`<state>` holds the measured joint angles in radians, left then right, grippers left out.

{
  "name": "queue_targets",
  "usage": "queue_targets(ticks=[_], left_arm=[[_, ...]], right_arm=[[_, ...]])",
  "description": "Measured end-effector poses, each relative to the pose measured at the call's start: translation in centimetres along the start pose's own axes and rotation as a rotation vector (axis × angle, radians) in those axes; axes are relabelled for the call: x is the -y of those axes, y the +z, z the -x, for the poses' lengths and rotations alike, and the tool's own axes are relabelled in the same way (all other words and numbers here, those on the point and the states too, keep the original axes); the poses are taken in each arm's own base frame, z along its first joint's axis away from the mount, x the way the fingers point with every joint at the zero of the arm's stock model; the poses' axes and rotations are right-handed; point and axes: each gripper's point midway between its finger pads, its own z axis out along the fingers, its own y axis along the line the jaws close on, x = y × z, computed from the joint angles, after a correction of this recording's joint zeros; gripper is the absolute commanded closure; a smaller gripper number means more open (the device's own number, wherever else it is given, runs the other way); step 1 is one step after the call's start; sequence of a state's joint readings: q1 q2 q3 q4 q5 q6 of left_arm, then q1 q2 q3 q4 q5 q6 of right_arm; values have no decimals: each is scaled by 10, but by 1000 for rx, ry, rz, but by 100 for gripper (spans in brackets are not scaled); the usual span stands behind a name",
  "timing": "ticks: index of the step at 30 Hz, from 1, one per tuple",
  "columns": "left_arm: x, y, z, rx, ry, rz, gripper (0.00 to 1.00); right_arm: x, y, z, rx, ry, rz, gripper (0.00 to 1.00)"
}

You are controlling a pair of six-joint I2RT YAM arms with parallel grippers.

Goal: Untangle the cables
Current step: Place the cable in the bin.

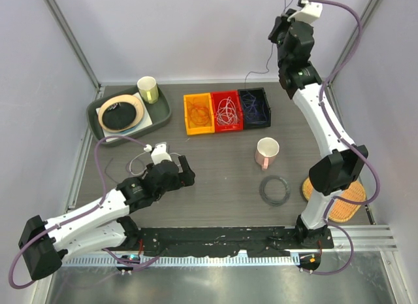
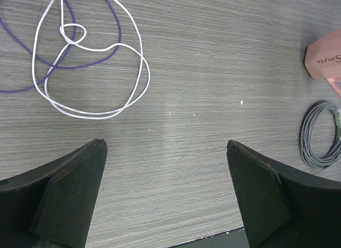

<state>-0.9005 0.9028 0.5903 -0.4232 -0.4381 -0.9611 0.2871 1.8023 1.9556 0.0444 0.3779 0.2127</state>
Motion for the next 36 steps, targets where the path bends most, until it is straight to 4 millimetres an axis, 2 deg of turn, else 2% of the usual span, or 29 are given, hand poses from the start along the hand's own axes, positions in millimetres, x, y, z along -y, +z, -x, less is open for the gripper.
queue_targets(ticks=[3,6,10,13,16,20,21,25,31,36], left_arm=[[-1,0,1,2,-3,1,0],[0,-1,2,6,-7,-1,0],[0,-1,3,9,-9,-4,0],[-1,-1,3,9,-9,-2,0],[-2,-1,2,7,-8,1,0],[-3,0,2,7,-8,4,0],[-3,0,2,8,-8,5,0],[-5,0,2,11,-8,10,0],[-7,1,1,9,-7,15,0],[-8,2,-1,5,-4,20,0]], right_arm=[[0,1,17,32,13,2,99],[1,1,23,44,17,3,99],[3,5,17,36,12,5,99],[2,10,4,23,6,14,99],[4,16,-21,-9,-6,20,99],[10,22,-75,-98,-27,24,99],[12,21,-93,-131,-30,24,99],[20,16,-142,-221,-23,24,99],[26,1,-193,-316,17,46,99],[32,-11,-222,-381,53,32,99]])
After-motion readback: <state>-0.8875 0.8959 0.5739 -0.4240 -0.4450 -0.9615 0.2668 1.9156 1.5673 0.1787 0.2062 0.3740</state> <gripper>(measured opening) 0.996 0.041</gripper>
